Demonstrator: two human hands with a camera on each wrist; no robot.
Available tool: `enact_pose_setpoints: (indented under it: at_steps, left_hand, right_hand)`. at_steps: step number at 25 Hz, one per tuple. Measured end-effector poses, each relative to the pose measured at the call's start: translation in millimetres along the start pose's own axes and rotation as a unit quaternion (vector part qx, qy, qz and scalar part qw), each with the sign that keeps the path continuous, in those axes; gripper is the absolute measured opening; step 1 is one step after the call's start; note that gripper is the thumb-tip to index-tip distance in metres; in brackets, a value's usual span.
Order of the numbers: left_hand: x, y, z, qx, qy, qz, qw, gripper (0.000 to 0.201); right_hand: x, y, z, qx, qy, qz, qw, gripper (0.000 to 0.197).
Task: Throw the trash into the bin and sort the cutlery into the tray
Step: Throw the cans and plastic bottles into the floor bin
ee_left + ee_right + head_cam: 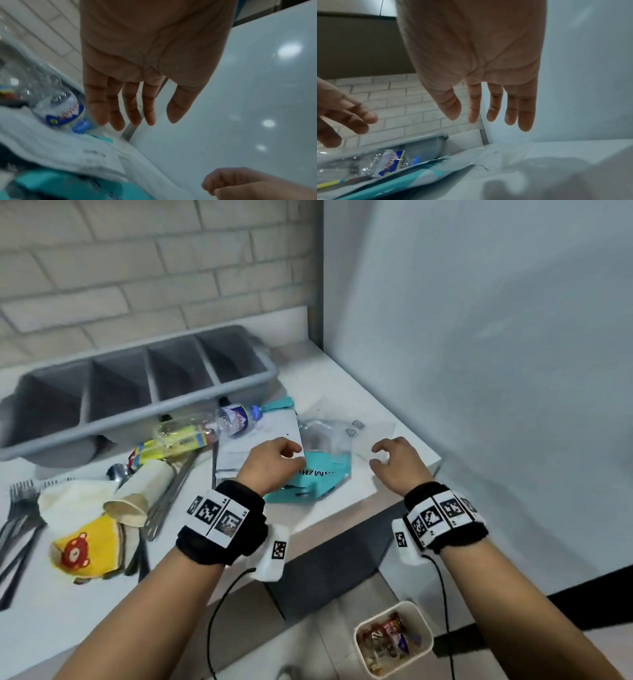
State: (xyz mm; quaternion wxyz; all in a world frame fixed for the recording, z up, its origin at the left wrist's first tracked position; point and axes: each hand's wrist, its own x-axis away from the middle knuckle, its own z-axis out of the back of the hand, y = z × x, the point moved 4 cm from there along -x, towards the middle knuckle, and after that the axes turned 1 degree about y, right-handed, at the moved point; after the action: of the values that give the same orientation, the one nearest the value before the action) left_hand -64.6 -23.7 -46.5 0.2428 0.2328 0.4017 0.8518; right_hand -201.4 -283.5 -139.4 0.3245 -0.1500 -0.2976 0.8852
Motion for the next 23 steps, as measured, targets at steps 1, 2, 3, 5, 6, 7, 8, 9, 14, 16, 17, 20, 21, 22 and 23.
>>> enact_pose_setpoints:
  at_steps: [1,2,3,5,6,7,8,9,14,16,17,20,21,22,23]
  left_hand:
    - [-11,-4,11,-0.053,0.012,0.001,0.999,0.037]
    - [-23,-6,27,-0.119,0.032,-0.003,0.992,0.042]
    - [-33,-9,41,-0.178,0.051,-0.007,0.983,0.047]
    - [-47,-12,74,-0.249,0.092,0.011,0.964,0.055]
    - [-51,-14,86,-0.280,0.107,0.035,0.953,0.059]
    - [-52,-9,93,-0.317,0.115,0.060,0.939,0.062]
    - [-55,-8,99,-0.355,0.116,0.085,0.924,0.064]
    - [-57,-8,106,-0.390,0.110,0.103,0.908,0.065]
    - [-73,-15,120,-0.483,0.089,0.107,0.865,0.053]
    - [-75,-18,122,-0.507,0.093,0.116,0.849,0.048]
    - [-74,-17,121,-0.516,0.090,0.126,0.843,0.045]
    - [-74,-14,122,-0.514,0.097,0.127,0.843,0.041]
    - [-72,-9,122,-0.505,0.102,0.114,0.849,0.043]
    - [-68,-3,123,-0.494,0.109,0.097,0.857,0.044]
    - [-63,4,123,-0.483,0.113,0.080,0.865,0.047]
  right_hand:
    - [-15,0,-6,0.022,-0.012,-0.001,1.000,0.035]
    - [-31,-3,-12,0.040,-0.025,0.003,0.999,0.037]
    - [-45,-6,-18,0.058,-0.035,0.012,0.998,0.040]
    - [-69,-13,-30,0.087,-0.051,0.037,0.994,0.051]
    - [-78,-14,-36,0.104,-0.063,0.047,0.991,0.062]
    - [-84,-9,-38,0.130,-0.079,0.044,0.987,0.076]
    - [-89,-3,-42,0.162,-0.099,0.032,0.981,0.089]
    - [-91,2,-47,0.201,-0.115,0.014,0.973,0.099]
    - [-104,16,-63,0.272,-0.117,-0.018,0.955,0.103]
    - [-112,19,-66,0.318,-0.108,-0.012,0.942,0.078]
    - [-117,24,-67,0.322,-0.096,-0.020,0.942,0.061]
    - [-122,31,-64,0.272,-0.067,-0.056,0.958,0.029]
    - [-120,31,-62,0.253,-0.059,-0.061,0.964,0.026]
    - [-118,31,-58,0.238,-0.051,-0.067,0.968,0.023]
    - [-116,31,-50,0.230,-0.031,-0.069,0.970,0.023]
